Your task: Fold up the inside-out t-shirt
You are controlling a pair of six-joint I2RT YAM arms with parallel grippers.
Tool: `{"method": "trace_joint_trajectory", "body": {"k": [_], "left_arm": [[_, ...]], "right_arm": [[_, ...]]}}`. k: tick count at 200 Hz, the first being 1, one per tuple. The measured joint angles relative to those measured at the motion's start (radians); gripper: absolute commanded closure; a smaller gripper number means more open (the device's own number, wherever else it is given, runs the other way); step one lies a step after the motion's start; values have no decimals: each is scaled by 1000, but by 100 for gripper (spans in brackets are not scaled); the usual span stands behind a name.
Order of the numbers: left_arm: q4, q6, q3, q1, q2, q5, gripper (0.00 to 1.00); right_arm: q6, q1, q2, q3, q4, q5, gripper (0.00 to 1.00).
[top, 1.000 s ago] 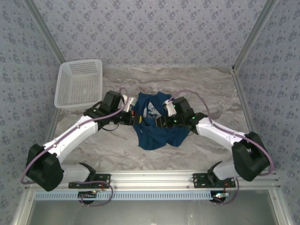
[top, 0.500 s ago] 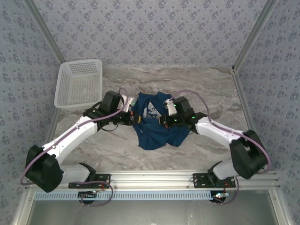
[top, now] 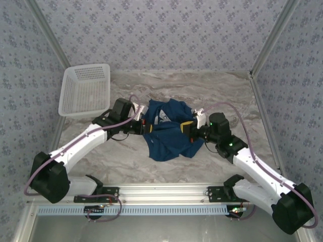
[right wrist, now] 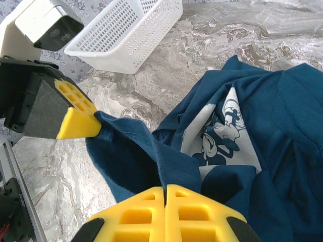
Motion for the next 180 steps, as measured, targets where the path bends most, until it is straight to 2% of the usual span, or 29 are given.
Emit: {"method": "trace_joint_trajectory", "body": {"k": [32,60,99,151,180], "left_arm": [[76,-24,-15,0,-8,67,100],[146,-34,-13,-26,-26,96,100],[152,-33,42,-86,19,110,100],[153,-36,51,-87,80,74,100],[213,-52,51,-95,81,85,97]], "right_arm": [[-2,-1,-5,24,-34,35,100],[2,-12,-5,106,-103,139,100],[-10,-26,-5,184,-183,253,100],[-29,-79,1,192,-280,270,100],[-30,-101,69,217,-314,282,100]]}}
